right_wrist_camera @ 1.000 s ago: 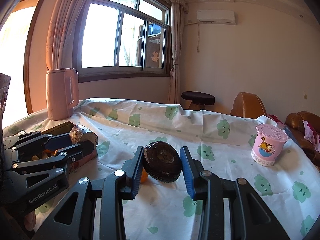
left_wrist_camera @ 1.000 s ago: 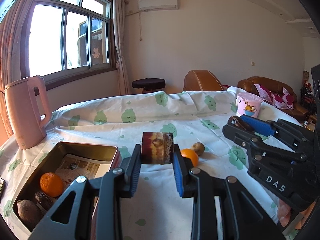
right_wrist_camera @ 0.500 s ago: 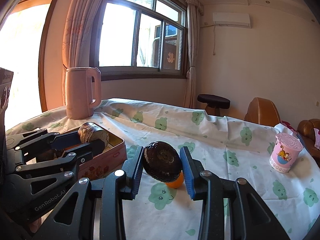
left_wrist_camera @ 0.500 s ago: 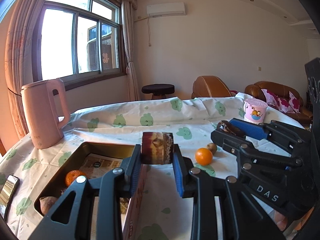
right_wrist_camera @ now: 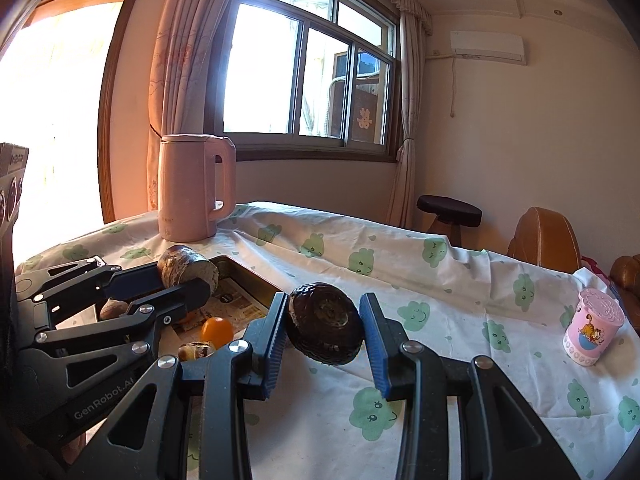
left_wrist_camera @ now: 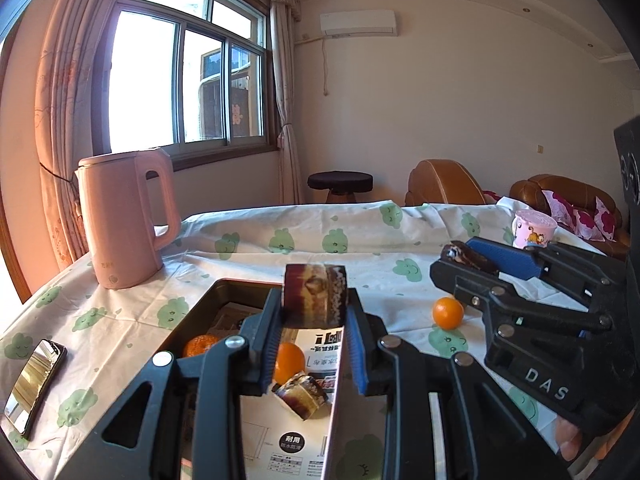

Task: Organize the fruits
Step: 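Carry the jar over the tin box with the left tool while the right tool carries the dark fruit there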

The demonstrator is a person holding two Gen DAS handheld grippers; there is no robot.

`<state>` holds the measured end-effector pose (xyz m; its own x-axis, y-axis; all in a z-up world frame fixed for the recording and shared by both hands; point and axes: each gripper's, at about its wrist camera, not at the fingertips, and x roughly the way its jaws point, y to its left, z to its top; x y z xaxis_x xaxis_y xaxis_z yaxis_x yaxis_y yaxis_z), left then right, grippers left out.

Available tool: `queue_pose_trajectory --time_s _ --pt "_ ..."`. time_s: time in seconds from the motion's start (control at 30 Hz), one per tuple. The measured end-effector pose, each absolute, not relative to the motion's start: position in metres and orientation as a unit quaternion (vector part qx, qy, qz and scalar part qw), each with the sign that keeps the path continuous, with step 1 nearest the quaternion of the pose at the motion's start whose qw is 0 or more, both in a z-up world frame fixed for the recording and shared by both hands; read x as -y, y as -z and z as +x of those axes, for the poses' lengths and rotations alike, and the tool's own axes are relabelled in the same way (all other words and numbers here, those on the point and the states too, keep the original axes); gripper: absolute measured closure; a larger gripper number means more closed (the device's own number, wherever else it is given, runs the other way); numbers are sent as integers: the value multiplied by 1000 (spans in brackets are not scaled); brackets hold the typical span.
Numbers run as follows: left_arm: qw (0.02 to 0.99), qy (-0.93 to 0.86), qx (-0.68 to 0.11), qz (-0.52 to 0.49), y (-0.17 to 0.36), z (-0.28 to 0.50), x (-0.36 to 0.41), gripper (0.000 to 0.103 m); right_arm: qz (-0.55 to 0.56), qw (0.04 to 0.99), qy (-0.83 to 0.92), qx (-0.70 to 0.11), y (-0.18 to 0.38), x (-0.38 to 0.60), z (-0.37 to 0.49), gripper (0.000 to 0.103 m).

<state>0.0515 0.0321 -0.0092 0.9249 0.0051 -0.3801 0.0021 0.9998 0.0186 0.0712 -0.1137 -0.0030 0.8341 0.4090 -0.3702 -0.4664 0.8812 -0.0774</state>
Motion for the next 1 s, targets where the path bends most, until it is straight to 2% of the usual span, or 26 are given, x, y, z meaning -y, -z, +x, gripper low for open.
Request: queue_pose_trajectory --time_s 1.0 --pt "971 -60 -231 -18 20 59 -104 72 -103 937 -275 -187 2 50 83 65"
